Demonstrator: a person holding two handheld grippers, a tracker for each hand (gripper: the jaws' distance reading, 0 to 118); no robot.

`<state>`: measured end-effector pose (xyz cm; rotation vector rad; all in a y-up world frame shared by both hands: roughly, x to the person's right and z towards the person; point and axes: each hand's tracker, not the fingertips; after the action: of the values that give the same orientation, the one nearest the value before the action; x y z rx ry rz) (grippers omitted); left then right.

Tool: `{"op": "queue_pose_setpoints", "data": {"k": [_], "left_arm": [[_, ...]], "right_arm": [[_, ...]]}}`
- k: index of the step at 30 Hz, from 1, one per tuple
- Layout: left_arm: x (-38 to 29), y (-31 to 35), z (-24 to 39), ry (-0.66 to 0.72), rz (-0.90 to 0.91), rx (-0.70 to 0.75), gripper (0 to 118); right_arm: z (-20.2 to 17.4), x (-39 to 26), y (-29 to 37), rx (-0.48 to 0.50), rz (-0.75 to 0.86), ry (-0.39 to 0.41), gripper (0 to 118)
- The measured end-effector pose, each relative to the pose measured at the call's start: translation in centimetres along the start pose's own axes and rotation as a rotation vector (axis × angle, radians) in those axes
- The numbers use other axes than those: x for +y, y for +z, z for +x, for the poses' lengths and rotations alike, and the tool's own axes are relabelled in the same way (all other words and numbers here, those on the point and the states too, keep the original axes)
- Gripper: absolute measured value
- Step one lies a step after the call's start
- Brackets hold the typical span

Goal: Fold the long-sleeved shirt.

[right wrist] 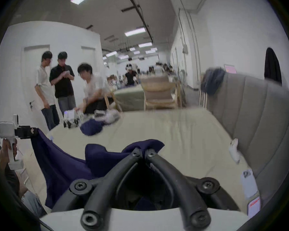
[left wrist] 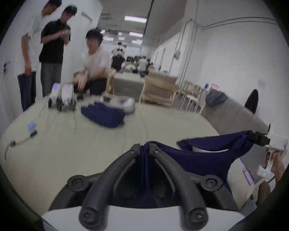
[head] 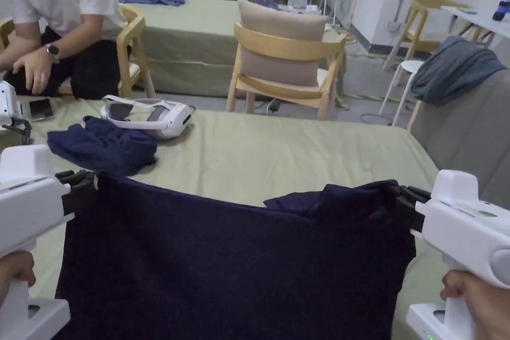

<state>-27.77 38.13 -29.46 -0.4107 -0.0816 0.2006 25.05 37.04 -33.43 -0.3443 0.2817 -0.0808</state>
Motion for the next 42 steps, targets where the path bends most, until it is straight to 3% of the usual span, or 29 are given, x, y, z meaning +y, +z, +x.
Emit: {"op": "queue_pose_setpoints", "data": {"k": [3,10,19,22,34,39,42], "left_arm": [[5.3,2.9,1.8,-0.055,0.117,0.001,12],[18.3,6.5,5.0,-0.100,0.325,0.011,12],[34.1,4.1,7.1,-0.094,0.439,0.089,12],[38.4,2.1,7.2,-0.107,0.457,0.123,12],[48.8,-5.1,8.5,-0.164,0.543,0.240,12],[47.9,-7.5,7.6,-0.164,0.541,0.232,12],[44.8,-9.4,6.5,-0.164,0.478,0.207,12]], "right_arm": [[-1.5,6.9,2.5,0.029,0.120,0.035,0],[-4.9,23.0,6.0,-0.004,0.289,0.162,0],[-5.8,38.4,4.1,-0.034,0.369,0.139,0],[-6.3,42.3,1.9,-0.068,0.393,0.165,0],[-7.3,52.8,-6.2,-0.184,0.524,0.286,0],[-6.0,51.7,-8.2,-0.170,0.550,0.298,0],[-4.6,48.4,-10.4,-0.160,0.486,0.307,0]]}}
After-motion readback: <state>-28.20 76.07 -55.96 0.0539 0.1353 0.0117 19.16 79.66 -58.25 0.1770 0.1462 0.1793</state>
